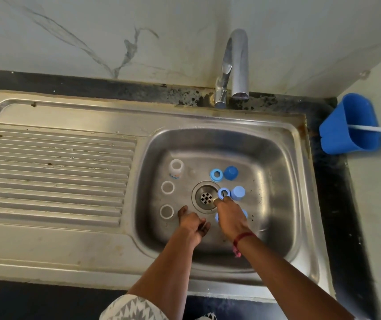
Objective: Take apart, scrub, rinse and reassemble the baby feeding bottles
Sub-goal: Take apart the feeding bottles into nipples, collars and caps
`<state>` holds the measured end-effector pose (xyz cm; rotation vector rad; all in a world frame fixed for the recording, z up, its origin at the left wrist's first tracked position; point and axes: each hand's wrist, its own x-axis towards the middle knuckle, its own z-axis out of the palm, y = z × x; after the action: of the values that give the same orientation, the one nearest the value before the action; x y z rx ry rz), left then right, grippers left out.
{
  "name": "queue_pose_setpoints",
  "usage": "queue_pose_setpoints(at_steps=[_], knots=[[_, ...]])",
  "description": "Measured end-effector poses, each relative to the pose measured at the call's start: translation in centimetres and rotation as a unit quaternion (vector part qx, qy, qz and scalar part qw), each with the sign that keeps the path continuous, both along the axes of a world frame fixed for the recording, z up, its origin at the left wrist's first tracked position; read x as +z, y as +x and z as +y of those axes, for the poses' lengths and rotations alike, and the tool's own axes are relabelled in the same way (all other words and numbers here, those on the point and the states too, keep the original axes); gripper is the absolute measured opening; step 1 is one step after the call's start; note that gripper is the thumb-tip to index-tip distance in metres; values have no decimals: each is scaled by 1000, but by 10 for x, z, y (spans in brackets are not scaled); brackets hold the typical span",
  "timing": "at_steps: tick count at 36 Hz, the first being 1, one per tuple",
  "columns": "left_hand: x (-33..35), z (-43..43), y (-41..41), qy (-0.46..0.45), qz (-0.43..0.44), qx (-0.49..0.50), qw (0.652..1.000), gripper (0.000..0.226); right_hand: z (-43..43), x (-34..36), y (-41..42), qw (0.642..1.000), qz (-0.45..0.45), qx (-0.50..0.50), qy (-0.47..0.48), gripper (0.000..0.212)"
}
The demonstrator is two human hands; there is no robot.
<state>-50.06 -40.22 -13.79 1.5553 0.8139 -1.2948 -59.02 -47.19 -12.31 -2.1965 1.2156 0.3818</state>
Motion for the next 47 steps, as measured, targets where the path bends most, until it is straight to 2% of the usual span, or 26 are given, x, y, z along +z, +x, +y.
queue_pose_setpoints(at_steps=[4,8,12,17,21,27,34,39,47], knots=[[11,0,-1,-15,-11,-36,999,83,-3,8,1,1000,9,18,5,26],[26,0,-4,-43,-26,-88,995,88,-6,11,-2,1000,-7,17,-20,34],[48,-4,-4,-70,-37,-143,986,70,-10,20,-3,999,-39,6,-30,48],[75,-8,8,-91,-64,-188,976,49,-20,28,-4,995,-81,-54,-32,47],[92,-2,24,-117,-100,-166,974,31,-24,36,-6,988,-118,-87,-43,46],[114,18,55,-158,-130,-71,976,24,-24,45,-15,980,-162,-108,-27,39],[133,47,80,-129,-191,43,972,20,-24,58,-33,965,-211,-155,1,43],[143,49,75,-127,-203,44,970,20,-28,70,-41,956,-238,-170,-15,41],[158,48,50,-152,-200,-21,968,25,-16,97,-36,951,-254,-169,-44,39]])
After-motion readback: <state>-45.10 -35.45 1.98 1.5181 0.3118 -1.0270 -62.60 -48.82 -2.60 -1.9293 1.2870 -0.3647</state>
